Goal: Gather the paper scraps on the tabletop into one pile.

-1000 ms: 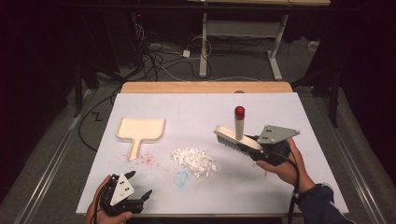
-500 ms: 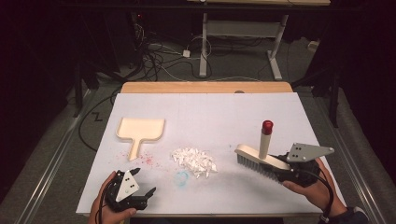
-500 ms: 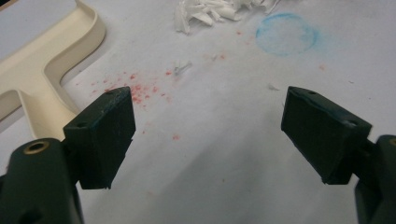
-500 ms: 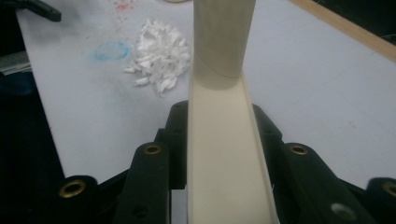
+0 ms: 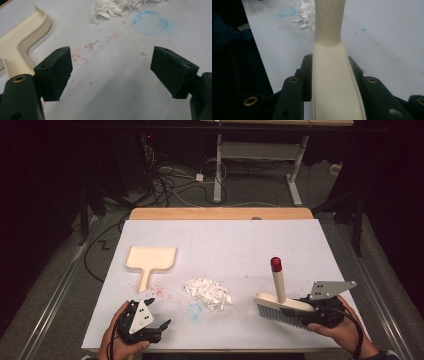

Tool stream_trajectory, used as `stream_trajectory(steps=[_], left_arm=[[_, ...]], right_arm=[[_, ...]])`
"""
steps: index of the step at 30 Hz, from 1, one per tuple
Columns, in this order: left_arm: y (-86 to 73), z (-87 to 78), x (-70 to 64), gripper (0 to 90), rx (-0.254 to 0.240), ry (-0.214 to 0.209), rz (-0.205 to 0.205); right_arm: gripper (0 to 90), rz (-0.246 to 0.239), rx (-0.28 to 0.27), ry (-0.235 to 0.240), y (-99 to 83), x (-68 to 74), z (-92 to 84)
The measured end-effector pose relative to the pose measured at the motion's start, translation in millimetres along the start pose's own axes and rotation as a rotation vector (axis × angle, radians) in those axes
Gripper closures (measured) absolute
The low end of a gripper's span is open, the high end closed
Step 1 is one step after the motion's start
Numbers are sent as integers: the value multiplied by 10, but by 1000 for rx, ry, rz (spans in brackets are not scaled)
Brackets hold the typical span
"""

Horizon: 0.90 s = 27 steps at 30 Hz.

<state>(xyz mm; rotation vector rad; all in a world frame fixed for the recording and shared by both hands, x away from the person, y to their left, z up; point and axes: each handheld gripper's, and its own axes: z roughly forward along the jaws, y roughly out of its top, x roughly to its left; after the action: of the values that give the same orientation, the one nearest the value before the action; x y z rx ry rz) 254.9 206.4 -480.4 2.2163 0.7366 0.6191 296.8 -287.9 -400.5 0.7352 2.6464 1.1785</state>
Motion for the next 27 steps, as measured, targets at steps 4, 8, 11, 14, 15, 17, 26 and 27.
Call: stream_trajectory(steps=[4,8,11,14,15,17,26,27], left_arm=[[3,7,-2,169,2,-3,1],[-4,11,2,169,1,0,5],[-5,11,-1,169,1,1,3],[-10,8,-5,169,6,0,8],[-12,9,-5,169,8,0,10],[-18,7,-4,169,5,0,3],[-26,-12,-9,169,6,-1,-6],[-26,-12,-8,169,6,-1,-6]], right_arm=[[676,32,16,14,17,-153,72],[676,59,34,20,44,-343,135],[667,87,48,17,67,-491,179],[641,111,63,4,82,-616,229],[629,115,62,-6,82,-649,242],[614,137,75,-25,86,-710,261],[445,197,49,-160,74,-875,256],[415,213,41,-184,67,-889,225]])
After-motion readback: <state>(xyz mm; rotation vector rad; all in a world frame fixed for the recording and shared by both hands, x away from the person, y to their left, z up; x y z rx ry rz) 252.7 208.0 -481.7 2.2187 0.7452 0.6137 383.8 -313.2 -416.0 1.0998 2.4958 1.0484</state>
